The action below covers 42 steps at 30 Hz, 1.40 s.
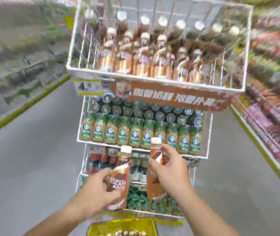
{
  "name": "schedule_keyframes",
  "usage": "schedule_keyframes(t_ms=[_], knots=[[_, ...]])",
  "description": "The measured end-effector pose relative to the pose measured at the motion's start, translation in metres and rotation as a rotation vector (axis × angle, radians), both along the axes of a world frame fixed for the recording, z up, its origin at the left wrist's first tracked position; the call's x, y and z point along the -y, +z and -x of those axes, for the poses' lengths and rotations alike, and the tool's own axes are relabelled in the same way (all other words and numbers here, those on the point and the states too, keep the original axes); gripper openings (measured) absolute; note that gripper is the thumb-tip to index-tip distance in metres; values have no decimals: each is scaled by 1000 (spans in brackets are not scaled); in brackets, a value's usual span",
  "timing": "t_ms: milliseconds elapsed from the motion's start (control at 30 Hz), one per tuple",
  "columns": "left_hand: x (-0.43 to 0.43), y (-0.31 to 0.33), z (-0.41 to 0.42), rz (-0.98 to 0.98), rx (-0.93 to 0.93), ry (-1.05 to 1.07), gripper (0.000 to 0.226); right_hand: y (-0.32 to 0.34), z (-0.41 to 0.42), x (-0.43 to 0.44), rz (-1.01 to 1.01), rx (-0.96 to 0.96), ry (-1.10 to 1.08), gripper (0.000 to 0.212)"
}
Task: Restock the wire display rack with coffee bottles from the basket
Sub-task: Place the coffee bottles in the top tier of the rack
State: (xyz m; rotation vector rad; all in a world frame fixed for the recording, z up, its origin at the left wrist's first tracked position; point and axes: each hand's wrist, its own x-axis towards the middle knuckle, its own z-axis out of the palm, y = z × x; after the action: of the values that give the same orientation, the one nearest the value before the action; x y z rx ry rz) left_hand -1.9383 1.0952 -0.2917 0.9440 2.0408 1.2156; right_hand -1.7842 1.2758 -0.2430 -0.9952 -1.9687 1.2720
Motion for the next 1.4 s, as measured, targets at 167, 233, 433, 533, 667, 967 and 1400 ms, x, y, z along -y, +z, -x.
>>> schedule_keyframes(t_ms=[167,233,433,533,667,967,1400], knots=[[-21,137,18,-105,-203,-58,39,124,6,-9,-128,-68,-45,29],[-30,185,22,-181,-304,-55,32,166,9,-13,-164,-78,-57,38],[-74,282,26,-276,-383,-30,38,249,17,-48,-249,-133,-117,62],[-104,310,23,-286,-404,-20,35,274,22,-76,-263,-150,-131,61],[-152,330,20,-220,-465,69,54,289,29,-128,-236,-152,-142,63],[-252,303,32,-124,-420,196,88,260,52,-229,-218,-53,-98,59],[-295,284,16,63,-545,231,29,227,66,-252,-162,-7,-65,55]])
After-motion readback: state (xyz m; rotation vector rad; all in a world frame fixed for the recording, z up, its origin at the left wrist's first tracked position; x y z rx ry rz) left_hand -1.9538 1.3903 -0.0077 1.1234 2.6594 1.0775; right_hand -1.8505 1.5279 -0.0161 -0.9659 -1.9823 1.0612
